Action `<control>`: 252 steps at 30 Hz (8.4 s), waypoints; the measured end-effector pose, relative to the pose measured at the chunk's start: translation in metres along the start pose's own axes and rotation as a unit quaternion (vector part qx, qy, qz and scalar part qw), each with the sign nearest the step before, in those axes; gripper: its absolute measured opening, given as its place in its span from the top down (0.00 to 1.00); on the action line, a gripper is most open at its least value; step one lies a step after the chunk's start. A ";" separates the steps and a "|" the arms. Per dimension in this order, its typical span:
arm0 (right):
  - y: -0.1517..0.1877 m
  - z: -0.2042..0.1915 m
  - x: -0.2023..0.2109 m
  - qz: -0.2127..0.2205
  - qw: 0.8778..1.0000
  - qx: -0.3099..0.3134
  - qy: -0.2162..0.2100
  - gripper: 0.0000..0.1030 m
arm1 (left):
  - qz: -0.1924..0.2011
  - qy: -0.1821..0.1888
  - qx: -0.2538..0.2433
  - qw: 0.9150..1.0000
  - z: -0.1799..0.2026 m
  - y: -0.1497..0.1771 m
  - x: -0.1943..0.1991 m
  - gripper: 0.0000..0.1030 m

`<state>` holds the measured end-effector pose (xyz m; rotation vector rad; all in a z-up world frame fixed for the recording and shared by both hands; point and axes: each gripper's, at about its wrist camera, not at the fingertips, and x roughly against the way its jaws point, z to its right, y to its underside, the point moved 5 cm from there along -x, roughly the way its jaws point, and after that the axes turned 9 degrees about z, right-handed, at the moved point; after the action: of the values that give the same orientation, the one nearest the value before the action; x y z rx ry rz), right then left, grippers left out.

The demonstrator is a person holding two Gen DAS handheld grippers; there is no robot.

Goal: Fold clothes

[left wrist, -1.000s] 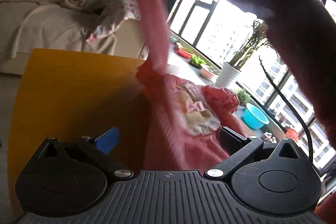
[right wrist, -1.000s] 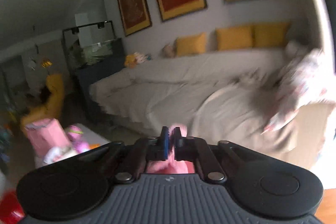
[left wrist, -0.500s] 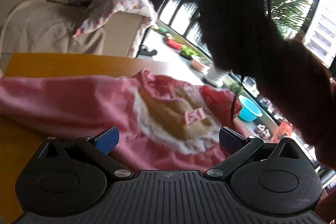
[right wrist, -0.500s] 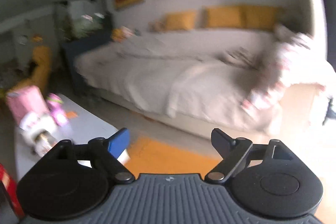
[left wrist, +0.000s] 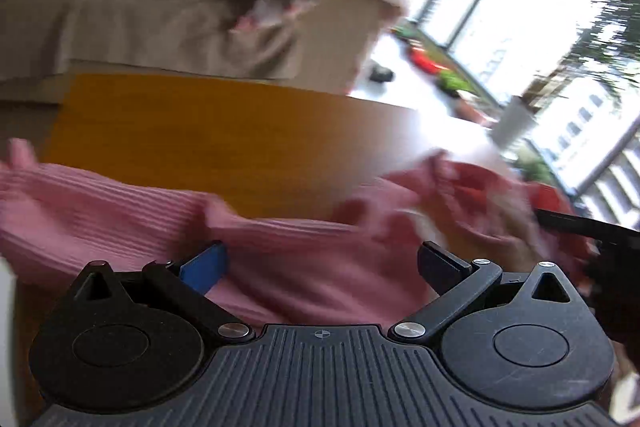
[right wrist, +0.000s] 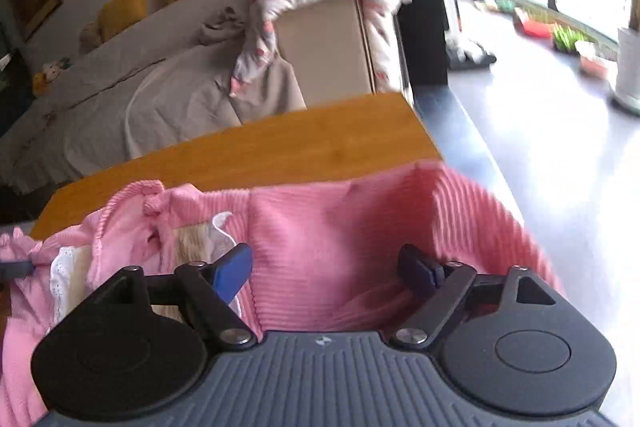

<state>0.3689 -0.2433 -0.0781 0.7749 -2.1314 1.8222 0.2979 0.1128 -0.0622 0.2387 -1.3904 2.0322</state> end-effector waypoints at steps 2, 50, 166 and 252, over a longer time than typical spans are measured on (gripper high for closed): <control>-0.006 -0.026 0.007 0.017 0.998 0.052 -0.034 0.39 | 0.005 -0.016 0.004 1.000 -0.008 -0.003 0.002 0.00; -0.015 -0.057 -0.019 0.001 0.987 0.150 -0.061 0.64 | 0.010 0.070 0.012 0.997 0.003 -0.017 -0.015 0.00; 0.086 -0.058 0.229 0.011 0.979 0.102 -0.173 0.20 | 0.000 0.026 -0.109 0.994 0.045 0.082 0.194 0.00; 0.062 -0.085 0.230 0.052 0.977 0.129 -0.161 0.61 | -0.006 -0.038 -0.162 0.986 0.057 0.106 0.175 0.00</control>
<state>0.1305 -0.2113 0.0012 1.1040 -2.1821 2.1899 0.0870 0.1113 -0.0340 0.1821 -1.7353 1.7698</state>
